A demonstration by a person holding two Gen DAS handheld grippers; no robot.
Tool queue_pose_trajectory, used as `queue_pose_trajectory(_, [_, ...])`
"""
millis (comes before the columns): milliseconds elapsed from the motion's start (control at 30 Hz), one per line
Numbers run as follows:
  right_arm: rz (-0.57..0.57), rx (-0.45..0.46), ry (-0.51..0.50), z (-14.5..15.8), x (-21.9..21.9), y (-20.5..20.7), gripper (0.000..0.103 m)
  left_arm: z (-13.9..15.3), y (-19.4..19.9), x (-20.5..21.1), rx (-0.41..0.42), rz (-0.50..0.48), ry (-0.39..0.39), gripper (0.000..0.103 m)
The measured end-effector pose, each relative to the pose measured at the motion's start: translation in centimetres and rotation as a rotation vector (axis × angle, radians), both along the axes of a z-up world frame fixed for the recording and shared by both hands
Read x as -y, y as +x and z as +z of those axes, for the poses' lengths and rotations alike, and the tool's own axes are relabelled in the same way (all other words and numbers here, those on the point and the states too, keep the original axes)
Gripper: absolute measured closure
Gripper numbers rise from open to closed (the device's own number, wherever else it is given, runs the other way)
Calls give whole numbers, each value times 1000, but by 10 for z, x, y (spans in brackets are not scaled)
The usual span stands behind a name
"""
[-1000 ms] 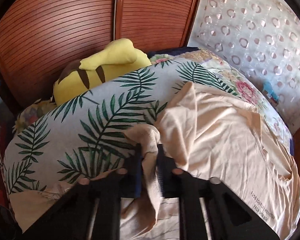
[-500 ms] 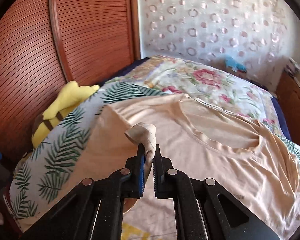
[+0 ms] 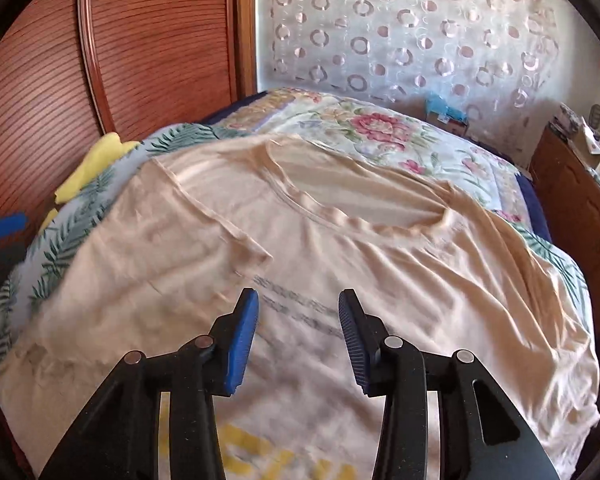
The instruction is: Fold small clothes
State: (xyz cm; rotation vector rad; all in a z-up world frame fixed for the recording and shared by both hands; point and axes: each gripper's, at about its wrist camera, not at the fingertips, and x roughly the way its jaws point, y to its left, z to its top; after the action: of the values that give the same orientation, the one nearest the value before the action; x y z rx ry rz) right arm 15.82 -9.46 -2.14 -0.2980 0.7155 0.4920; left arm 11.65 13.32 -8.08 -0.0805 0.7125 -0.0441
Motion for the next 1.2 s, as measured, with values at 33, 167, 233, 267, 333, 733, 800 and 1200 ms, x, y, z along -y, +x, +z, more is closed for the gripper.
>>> queue_pose_trajectory(33, [-5, -5, -6, -1, 7, 0, 59, 0, 7, 1, -6, -2, 6, 35])
queue_pose_trajectory(167, [-21, -31, -25, -6, 29, 1, 59, -4, 36, 2, -38, -17, 1, 40])
queue_pose_trajectory(233, [-27, -38, -32, -10, 36, 1, 59, -7, 49, 0, -58, -21, -8, 44])
queue_pose_trajectory(267, [-26, -40, -27, -10, 36, 1, 59, -9, 56, -1, -69, -21, -18, 46])
queue_pose_trajectory(333, [-25, -35, -14, -10, 38, 1, 59, -14, 72, -5, -108, -12, -52, 51])
queue_pose_trajectory(733, [-43, -15, -8, -15, 37, -1, 54, -32, 119, -2, -209, 11, -15, 59])
queue_pose_trajectory(800, [-45, -20, -1, -15, 38, 0, 53, -32, 120, -1, -212, 8, -10, 59])
queue_pose_trajectory(1200, [-53, -16, -7, -13, 39, 0, 50, -24, 126, -4, -197, -28, 88, 100])
